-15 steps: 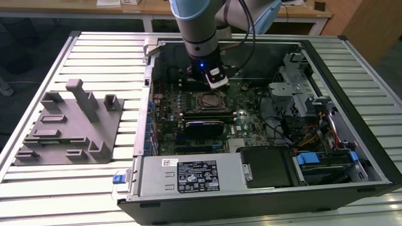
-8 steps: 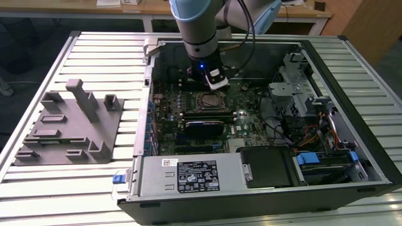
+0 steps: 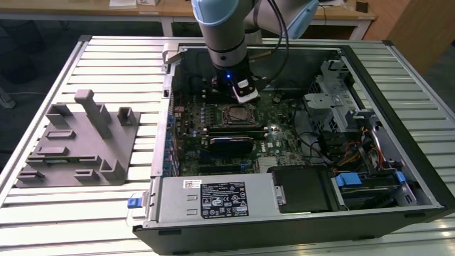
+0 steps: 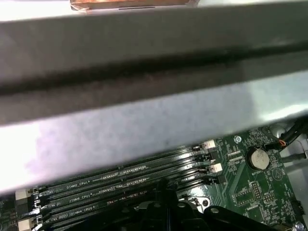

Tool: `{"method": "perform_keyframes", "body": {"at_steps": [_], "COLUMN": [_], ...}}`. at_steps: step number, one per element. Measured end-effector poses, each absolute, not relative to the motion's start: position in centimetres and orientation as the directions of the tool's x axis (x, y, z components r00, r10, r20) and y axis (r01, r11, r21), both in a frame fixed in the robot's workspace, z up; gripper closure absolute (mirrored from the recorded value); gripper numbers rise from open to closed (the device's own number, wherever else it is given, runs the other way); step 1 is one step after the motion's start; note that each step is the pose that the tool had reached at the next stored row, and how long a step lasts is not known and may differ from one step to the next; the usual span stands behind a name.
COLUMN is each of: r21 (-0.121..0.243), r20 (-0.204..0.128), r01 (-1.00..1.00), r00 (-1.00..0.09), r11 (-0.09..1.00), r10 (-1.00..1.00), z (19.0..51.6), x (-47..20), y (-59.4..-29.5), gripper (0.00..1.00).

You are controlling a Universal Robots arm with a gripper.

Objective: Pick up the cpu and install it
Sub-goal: 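Install the first cpu locking lever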

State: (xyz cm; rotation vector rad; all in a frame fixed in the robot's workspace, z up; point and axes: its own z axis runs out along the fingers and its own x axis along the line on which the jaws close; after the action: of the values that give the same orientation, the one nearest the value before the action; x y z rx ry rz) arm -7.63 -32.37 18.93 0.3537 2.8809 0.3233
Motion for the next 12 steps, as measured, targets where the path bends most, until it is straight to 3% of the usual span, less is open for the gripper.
{"method": "perform_keyframes", "body": {"at_steps": [8,12], "r21": [0.278,0.278], "r20": [-0.18,-0.18], "r01": [0.212,0.212], "r00": [-0.947,-0.947], "r11": [0.937,0.937], "r10": [0.267,0.267], "z": [18.86,19.18], "x": [-7.62,-7.63], "y": [-32.73,-32.74], "gripper": [0.89,0.89]}}
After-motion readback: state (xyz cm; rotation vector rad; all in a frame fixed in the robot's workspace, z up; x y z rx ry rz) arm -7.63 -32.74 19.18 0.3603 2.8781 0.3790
